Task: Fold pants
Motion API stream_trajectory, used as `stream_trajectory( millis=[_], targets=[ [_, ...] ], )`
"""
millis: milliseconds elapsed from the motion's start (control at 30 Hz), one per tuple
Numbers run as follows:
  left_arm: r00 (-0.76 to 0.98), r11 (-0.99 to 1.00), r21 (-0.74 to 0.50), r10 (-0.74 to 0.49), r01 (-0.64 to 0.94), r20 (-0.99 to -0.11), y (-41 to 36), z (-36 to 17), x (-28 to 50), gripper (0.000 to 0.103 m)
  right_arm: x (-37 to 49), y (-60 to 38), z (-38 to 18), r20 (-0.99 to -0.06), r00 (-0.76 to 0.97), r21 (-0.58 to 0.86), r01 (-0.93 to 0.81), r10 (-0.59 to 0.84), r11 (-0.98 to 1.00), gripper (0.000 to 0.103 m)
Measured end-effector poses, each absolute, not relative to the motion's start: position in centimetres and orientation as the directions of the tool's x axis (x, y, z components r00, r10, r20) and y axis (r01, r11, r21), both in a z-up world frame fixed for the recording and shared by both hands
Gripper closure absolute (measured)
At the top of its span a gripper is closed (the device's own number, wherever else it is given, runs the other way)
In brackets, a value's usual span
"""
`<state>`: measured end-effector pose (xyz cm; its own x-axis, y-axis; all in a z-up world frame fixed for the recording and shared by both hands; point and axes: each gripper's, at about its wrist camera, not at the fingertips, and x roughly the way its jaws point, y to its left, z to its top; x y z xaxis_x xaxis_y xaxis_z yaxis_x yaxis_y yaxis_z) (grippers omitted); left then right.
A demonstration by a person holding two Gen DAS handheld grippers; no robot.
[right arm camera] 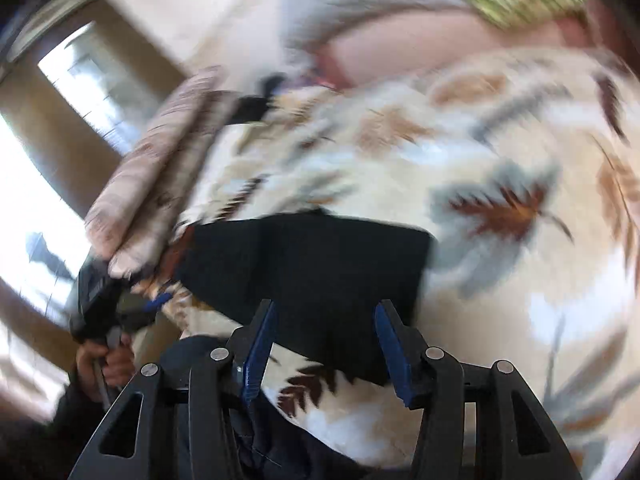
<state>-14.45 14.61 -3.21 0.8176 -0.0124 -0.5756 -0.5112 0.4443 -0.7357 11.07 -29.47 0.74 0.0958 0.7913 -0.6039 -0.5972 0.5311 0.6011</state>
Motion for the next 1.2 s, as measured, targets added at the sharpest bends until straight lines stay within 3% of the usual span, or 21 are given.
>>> stream_trajectory(
  millis=[167,433,500,533,567,733,900,1200],
  targets=[
    [0.878,0.324,-0.833,-0.016,-0.449,-0.479,17.8,-5.2,-14.2,0.024,11.3,-29.8,0.7,-0.583,0.057,0.641,-0.581,0.81,0.502,0.054],
    [0.92,0.267,-0.887,-0.006,-0.377,-0.392,19.1,-5.5,-14.1,0.023,11.9,-30.1,0.1,-0.562,0.044,0.673,-0.556,0.826,0.487,0.054],
    [0.915,0.269,-0.88,0.013,-0.391,-0.402,19.0,-5.6,-14.6,0.042,12.0,-30.1,-0.1,-0.564,0.04,0.677,-0.549,0.825,0.49,0.054],
    [0.899,0.256,-0.866,0.03,-0.43,-0.437,19.0,-6.0,-14.9,0.069,12.0,-30.2,-0.2,-0.566,0.038,0.679,-0.544,0.823,0.493,0.054],
    [0.888,0.242,-0.857,0.041,-0.454,-0.459,19.1,-6.3,-15.0,0.079,12.1,-30.2,-0.3,-0.569,0.032,0.684,-0.536,0.822,0.495,0.054],
    [0.862,0.316,-0.803,0.135,-0.505,-0.489,18.0,-5.1,-15.4,0.092,12.3,-30.5,-0.5,-0.563,0.023,0.697,-0.524,0.826,0.489,0.054],
    [0.85,0.573,-0.647,0.192,-0.503,-0.49,14.6,0.7,-12.9,0.094,12.6,-30.7,-0.9,-0.557,0.015,0.717,-0.497,0.831,0.489,0.054],
    [0.89,0.86,-0.438,0.04,-0.262,-0.454,2.1,6.3,-6.9,0.094,12.6,-31.0,-0.9,-0.552,0.023,0.724,-0.483,0.834,0.492,0.054]
  ],
)
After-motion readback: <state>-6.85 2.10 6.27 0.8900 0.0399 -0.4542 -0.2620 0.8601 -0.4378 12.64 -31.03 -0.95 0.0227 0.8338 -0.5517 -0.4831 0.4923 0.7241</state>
